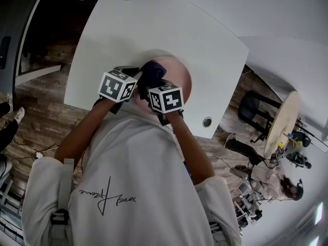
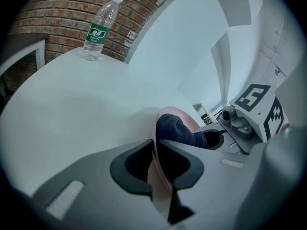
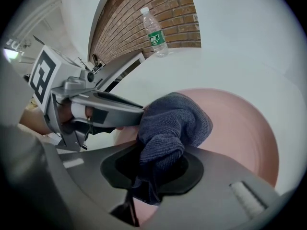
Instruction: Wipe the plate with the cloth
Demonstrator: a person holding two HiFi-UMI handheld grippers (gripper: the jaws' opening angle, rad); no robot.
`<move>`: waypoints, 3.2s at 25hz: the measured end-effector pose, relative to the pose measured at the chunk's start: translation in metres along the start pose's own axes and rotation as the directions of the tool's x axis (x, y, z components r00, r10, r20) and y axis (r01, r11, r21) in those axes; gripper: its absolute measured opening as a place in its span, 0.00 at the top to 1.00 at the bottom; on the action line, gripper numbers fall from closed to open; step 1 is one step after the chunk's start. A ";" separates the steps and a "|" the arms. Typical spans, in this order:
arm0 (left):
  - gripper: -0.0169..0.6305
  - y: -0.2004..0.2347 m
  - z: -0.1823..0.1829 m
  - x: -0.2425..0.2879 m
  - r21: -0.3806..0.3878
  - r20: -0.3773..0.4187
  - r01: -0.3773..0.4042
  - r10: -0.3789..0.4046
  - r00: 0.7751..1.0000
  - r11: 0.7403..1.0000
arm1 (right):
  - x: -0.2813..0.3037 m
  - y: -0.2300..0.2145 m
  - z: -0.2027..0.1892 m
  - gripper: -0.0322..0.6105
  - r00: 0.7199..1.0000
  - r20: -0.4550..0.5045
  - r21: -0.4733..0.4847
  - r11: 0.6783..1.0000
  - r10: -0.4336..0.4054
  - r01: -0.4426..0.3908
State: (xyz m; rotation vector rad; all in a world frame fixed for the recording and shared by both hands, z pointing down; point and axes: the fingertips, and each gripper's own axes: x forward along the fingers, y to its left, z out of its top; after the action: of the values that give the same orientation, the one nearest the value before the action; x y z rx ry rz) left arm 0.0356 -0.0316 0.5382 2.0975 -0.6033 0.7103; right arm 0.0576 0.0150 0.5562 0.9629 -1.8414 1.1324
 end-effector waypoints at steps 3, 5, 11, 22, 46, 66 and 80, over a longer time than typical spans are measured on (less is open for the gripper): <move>0.89 0.001 -0.001 0.001 -0.006 -0.002 0.005 -0.005 1.000 1.000 | 0.001 0.005 -0.003 0.79 1.000 -0.015 -0.015 1.000 0.017 -0.017; 0.89 0.002 0.000 0.001 -0.005 0.000 0.004 -0.004 1.000 1.000 | 0.002 0.007 -0.005 0.79 0.999 -0.024 -0.023 0.999 0.023 -0.024; 0.89 0.001 0.002 0.002 0.026 0.000 -0.009 0.009 1.000 1.000 | 0.003 0.013 -0.011 0.79 0.997 -0.051 -0.035 0.997 0.066 -0.067; 0.89 0.000 0.001 0.002 0.006 0.003 0.003 -0.003 1.000 1.000 | 0.001 0.025 -0.026 0.79 0.981 -0.112 -0.049 0.985 0.158 -0.164; 0.89 -0.001 0.000 0.000 -0.012 0.008 0.010 -0.010 1.000 1.000 | -0.011 0.036 -0.062 0.79 0.921 -0.260 -0.112 0.938 0.290 -0.327; 0.89 -0.001 -0.005 0.000 -0.013 0.002 0.014 -0.014 1.000 1.000 | -0.020 0.030 -0.083 0.79 0.887 -0.351 -0.113 0.926 0.301 -0.359; 0.89 0.004 -0.011 -0.008 -0.010 0.013 0.014 -0.014 1.000 1.000 | -0.025 0.024 -0.099 0.78 0.877 -0.393 -0.130 0.927 0.276 -0.351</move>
State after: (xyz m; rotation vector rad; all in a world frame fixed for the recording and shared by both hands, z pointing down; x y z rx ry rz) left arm 0.0248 -0.0232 0.5406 2.0965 -0.5976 0.6853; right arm 0.0685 0.1188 0.5574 0.3082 -1.7902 1.1973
